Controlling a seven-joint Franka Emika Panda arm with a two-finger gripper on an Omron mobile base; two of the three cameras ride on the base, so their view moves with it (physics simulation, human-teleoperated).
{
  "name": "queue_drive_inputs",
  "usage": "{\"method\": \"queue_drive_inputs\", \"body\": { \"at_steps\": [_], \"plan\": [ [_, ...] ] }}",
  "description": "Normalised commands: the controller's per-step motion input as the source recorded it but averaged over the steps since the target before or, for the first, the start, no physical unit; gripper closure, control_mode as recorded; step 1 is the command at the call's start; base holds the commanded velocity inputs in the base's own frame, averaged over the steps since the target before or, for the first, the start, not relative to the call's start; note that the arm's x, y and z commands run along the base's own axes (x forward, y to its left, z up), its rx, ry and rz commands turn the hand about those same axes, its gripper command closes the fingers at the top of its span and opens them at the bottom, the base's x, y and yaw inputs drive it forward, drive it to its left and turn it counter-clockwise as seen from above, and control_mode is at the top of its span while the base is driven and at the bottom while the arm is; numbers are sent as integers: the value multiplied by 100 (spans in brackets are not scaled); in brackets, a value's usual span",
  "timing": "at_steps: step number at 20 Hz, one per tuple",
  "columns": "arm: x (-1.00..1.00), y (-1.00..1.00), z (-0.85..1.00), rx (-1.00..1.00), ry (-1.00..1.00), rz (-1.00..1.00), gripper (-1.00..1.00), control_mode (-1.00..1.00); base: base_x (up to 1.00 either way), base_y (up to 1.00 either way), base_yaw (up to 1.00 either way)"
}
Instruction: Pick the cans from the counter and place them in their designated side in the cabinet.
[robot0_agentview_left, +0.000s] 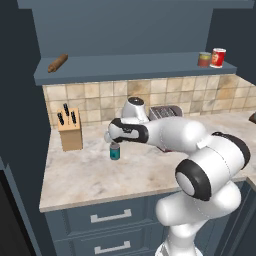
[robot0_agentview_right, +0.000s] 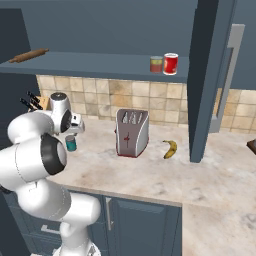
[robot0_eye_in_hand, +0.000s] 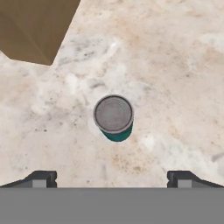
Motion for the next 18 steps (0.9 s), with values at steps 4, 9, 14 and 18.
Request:
{"method": "queue_drive_inputs", "body": {
  "at_steps": [4,9,14,18],
  "plan": [
    [8,2,-5,0,1,0,-100,-100,0,0,0],
    [12,5,-6,0,4,0,-100,-100,0,0,0],
    [13,5,-3,0,6,0,-100,-100,0,0,0],
    [10,2,-3,0,3,0,-100,-100,0,0,0]
  ]
}}
